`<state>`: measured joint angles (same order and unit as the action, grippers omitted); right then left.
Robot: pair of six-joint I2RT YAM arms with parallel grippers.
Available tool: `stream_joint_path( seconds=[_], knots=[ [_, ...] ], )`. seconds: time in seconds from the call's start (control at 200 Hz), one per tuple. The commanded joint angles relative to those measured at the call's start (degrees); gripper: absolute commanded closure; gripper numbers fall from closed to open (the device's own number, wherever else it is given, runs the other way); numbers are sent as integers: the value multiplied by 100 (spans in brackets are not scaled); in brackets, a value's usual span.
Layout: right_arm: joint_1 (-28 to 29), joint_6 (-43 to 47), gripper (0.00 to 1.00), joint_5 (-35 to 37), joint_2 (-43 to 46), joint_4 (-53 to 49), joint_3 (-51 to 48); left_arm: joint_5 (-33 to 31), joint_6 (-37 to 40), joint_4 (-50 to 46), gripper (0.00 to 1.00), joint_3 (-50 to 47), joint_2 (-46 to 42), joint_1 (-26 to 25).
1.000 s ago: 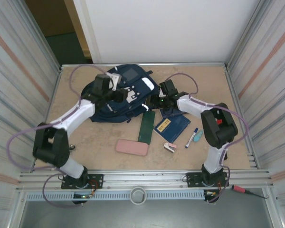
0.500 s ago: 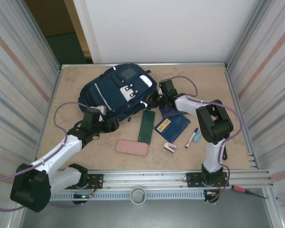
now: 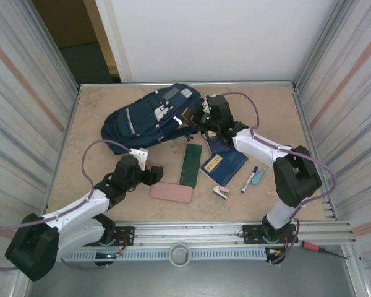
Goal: Pack books, pencil case, and school supplies into a backpack
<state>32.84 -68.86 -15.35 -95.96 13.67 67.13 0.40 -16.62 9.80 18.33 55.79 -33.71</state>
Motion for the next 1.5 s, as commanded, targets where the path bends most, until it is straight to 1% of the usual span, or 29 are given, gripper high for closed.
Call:
stream_joint_path(
  seconds=[0.0, 0.115, 0.17, 0.301, 0.551, 0.781, 0.852, 0.902, 1.112, 1.182, 1.307, 1.493],
  knots=[
    [78, -167, 100, 241, 371, 517, 149, -646, 526, 944, 32, -73, -63, -154],
    [143, -154, 100, 274, 353, 489, 217, -1122, 743, 1349, 35, -18, 149, -309],
    [159, -154, 100, 281, 338, 495, 246, -1225, 786, 1544, 36, 50, 332, -328],
    [203, -172, 100, 287, 289, 511, 283, -1489, 816, 1921, 43, 250, 829, -329],
    [240, -172, 100, 296, 240, 526, 261, -1710, 722, 2449, 57, 751, 1679, -329],
    [235, -172, 100, 309, 245, 528, 172, -1987, 585, 2788, 62, 1010, 2106, -321],
    [240, -154, 100, 341, 247, 528, 128, -2014, 581, 2795, 65, 1088, 2112, -320],
    [224, -144, 100, 357, 258, 524, 85, -2031, 589, 2792, 69, 1127, 2096, -312],
    [154, -43, 100, 491, 327, 488, -146, -2138, 400, 2647, 100, 984, 1892, -228],
    [105, 35, 100, 565, 371, 422, -237, -2111, 237, 2526, 100, 804, 1722, -128],
    [-7, 127, 100, 624, 424, 399, -382, -1655, -101, 2252, 100, 441, 1329, 247],
    [-164, 126, 100, 586, 416, 417, -429, -1027, -183, 1871, 100, 31, 753, 744]
  ],
)
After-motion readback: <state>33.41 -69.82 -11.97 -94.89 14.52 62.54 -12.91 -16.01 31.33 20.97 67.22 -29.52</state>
